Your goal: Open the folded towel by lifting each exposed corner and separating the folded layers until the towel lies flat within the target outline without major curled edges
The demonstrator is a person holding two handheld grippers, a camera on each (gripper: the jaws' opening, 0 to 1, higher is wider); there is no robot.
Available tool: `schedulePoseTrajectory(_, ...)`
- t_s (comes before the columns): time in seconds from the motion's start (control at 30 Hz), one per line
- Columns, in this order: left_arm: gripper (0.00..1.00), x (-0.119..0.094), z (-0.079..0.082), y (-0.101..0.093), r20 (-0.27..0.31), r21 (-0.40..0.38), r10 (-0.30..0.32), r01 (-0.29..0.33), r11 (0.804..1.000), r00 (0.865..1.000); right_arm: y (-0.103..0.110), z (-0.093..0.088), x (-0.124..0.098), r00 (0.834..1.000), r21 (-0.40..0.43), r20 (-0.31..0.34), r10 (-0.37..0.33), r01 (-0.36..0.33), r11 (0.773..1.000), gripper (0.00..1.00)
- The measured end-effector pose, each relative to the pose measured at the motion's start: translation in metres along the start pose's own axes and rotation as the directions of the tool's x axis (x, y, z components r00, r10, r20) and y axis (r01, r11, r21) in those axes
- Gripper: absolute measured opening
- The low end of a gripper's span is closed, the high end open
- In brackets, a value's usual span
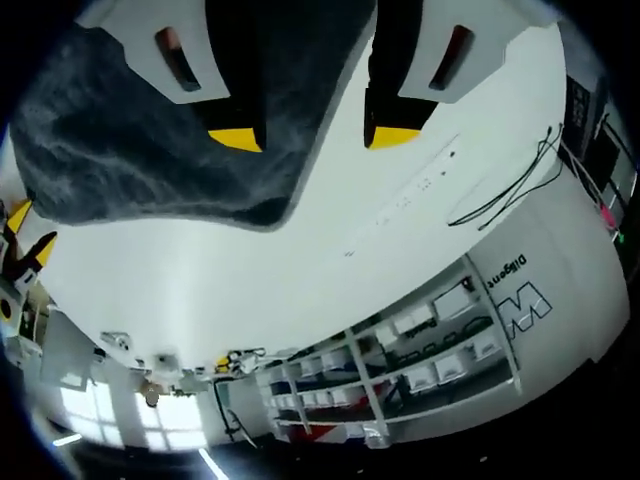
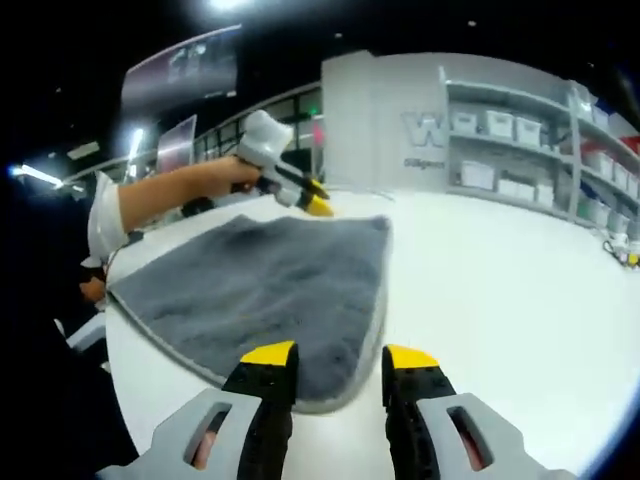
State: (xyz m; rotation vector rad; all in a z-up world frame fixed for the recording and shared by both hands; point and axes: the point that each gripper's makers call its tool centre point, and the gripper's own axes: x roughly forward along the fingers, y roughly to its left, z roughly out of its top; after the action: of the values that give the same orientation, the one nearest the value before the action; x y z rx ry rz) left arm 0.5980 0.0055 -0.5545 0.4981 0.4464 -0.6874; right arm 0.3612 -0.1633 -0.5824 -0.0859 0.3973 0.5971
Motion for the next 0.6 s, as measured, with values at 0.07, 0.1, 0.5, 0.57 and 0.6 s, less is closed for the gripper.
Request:
schedulePoseTrajectory(0.07,0.39,0.005,0.001,-0.002,0.000,-0.006,-0.011,0.011,1.000,1.000,-0.001,0.000,0.001,1.000,-0.003,-0.001,-0.002,0.002,1.000,0.31)
schedulePoseTrajectory(0.1,0.39,0.008,0.002,-0.004,0.001,-0.012,-0.019,0.019,1.000,1.000,-0.001,-0.001,0.001,1.000,-0.005,-0.004,-0.001,0.001,1.000,0.31)
schedulePoseTrajectory(0.5,0.35,0.040,0.016,-0.015,0.003,-0.005,-0.060,0.060,0.998,0.998,-0.009,-0.003,0.009,1.000,0.017,-0.007,0.004,-0.003,1.000,0.30)
schedulePoseTrajectory(0.57,0.35,0.045,0.017,-0.017,-0.002,-0.002,-0.066,0.066,0.998,0.998,-0.013,-0.005,0.011,1.000,0.004,-0.016,-0.022,0.022,1.000,0.30)
schedulePoseTrajectory(0.6,0.35,0.047,0.017,-0.017,-0.004,0.000,-0.067,0.067,0.998,0.998,-0.014,-0.006,0.011,1.000,0.001,-0.018,-0.024,0.025,1.000,0.31)
